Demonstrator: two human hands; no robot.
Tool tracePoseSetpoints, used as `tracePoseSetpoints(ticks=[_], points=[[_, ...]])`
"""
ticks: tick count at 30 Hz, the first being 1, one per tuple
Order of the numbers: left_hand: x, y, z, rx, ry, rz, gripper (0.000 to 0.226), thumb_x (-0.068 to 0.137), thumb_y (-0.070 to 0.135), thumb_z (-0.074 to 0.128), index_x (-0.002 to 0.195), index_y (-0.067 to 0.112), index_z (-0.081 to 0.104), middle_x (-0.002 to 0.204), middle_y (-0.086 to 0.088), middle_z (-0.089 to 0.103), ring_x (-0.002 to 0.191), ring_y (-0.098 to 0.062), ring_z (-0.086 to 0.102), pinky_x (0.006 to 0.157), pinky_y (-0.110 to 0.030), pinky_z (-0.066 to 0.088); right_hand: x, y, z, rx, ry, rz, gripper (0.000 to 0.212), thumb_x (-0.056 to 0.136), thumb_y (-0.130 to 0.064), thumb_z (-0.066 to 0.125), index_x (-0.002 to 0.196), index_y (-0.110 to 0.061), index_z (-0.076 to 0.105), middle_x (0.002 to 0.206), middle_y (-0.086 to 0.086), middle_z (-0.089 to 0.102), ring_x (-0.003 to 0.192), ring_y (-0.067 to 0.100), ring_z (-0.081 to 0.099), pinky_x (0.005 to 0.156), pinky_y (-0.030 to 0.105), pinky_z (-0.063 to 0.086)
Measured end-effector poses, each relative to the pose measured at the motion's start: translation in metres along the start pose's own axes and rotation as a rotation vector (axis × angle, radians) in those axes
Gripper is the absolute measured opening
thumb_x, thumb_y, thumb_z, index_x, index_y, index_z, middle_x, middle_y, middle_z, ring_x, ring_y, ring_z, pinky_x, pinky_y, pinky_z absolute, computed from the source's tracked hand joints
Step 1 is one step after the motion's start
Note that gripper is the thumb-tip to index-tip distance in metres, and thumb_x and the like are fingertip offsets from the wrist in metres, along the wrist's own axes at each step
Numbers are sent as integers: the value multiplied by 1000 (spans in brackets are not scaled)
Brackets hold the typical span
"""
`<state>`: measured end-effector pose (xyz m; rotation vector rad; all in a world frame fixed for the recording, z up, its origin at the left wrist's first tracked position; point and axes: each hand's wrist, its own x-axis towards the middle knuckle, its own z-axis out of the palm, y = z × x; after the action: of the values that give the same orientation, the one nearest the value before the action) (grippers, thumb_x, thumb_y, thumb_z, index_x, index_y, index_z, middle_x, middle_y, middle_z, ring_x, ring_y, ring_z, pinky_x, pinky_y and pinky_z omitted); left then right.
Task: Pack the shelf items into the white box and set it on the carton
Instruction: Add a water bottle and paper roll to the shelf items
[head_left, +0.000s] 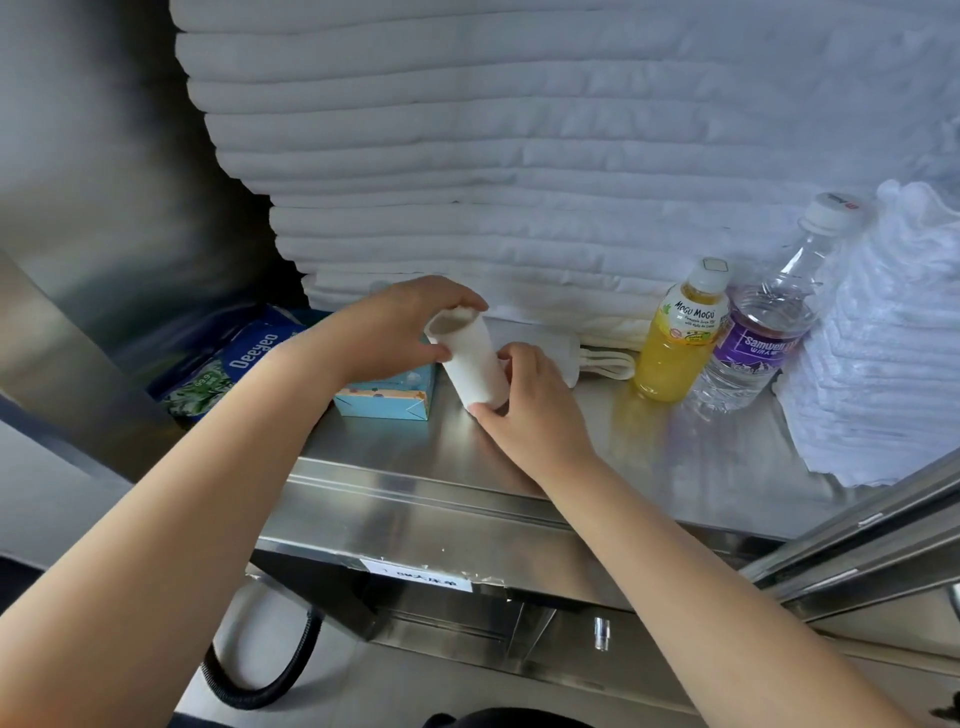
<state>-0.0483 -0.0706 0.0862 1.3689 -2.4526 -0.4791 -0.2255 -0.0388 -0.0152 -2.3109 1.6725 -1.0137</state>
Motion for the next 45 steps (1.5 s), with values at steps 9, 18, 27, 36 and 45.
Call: tracePoseSetpoints(ticks=[9,18,27,36,45], points=[[5,0,0,172,-78,35,65,88,1,54,139,36,36,137,16,45,122,-6,42,92,-11,26,1,-3,11,108,-77,25,45,79,-29,68,115,-9,48,109,3,59,102,23,54,78,33,44],[3,-3,3,239,-92,122,68,83,-9,46,134,36,42,135,18,46,116,-8,48,92,-23,39,12,-5,3,341,-164,163,40,81,-25,65,117,-20,48,110,-4,57,93,6,57,83,30,50],[-14,-11,14,336,95,254,94,67,-22,41,146,28,28,146,5,36,111,-22,52,69,-35,50,12,-13,13,391,-75,205,32,78,-24,67,105,-18,50,100,-5,58,81,8,59,70,27,49],[-46,-13,32,-226,412,-407,31,89,16,58,119,21,56,103,7,64,86,-7,58,72,-18,45,13,-8,16,388,-113,214,36,78,-24,69,107,-19,48,102,-4,58,70,-10,52,60,4,38],[-38,-7,44,-513,346,-469,50,86,11,62,133,16,44,94,20,61,78,10,60,57,-3,43,12,-11,19,387,-73,209,32,77,-23,69,98,-19,46,97,0,60,75,8,56,62,18,43]])
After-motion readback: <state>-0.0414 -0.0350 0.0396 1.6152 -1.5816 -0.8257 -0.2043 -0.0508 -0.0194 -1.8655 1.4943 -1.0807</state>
